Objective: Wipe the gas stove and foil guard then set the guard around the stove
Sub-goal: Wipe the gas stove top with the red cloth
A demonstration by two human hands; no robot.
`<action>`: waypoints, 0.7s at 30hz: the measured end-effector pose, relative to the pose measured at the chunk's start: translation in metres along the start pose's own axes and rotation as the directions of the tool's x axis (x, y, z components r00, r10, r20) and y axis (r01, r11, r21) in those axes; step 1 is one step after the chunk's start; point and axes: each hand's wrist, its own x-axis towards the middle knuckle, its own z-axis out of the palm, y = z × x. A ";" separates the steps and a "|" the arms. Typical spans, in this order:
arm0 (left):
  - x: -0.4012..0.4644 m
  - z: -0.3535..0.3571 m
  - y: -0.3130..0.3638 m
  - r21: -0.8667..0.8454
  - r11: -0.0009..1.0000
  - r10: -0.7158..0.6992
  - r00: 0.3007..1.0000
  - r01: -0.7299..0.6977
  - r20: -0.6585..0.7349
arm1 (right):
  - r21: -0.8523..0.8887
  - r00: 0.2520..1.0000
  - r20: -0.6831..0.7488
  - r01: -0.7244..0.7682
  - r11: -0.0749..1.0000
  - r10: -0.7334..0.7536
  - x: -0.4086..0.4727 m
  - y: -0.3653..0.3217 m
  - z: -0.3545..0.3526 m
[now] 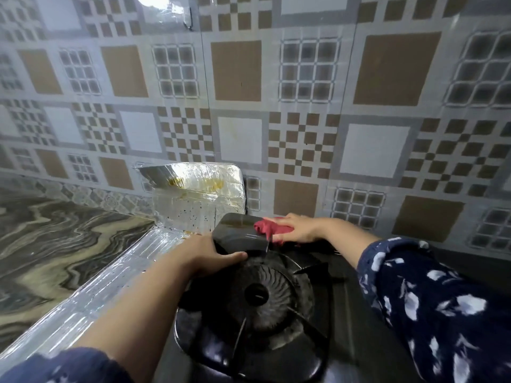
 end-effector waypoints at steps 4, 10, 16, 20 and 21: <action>0.002 0.003 -0.008 0.019 1.000 0.013 1.000 -0.013 -0.017 | -0.004 0.992 0.049 0.120 0.993 -0.119 0.030 -0.029 -0.007; 0.002 0.005 -0.013 0.010 0.998 0.058 0.997 -0.058 -0.042 | -0.062 0.976 0.060 0.215 0.975 -0.211 0.068 -0.069 -0.015; 0.001 0.005 -0.014 -0.019 0.998 0.060 0.997 -0.061 -0.047 | -0.023 0.964 0.024 0.265 0.964 -0.265 0.089 -0.092 -0.015; 0.002 0.004 -0.014 -0.065 0.998 0.019 1.000 -0.020 -0.010 | 0.066 0.964 0.015 0.265 0.962 -0.267 0.074 -0.080 -0.016; 0.002 0.003 -0.015 -0.075 0.997 0.013 1.000 -0.013 -0.005 | 0.093 0.967 0.034 0.249 0.964 -0.253 0.069 -0.072 -0.016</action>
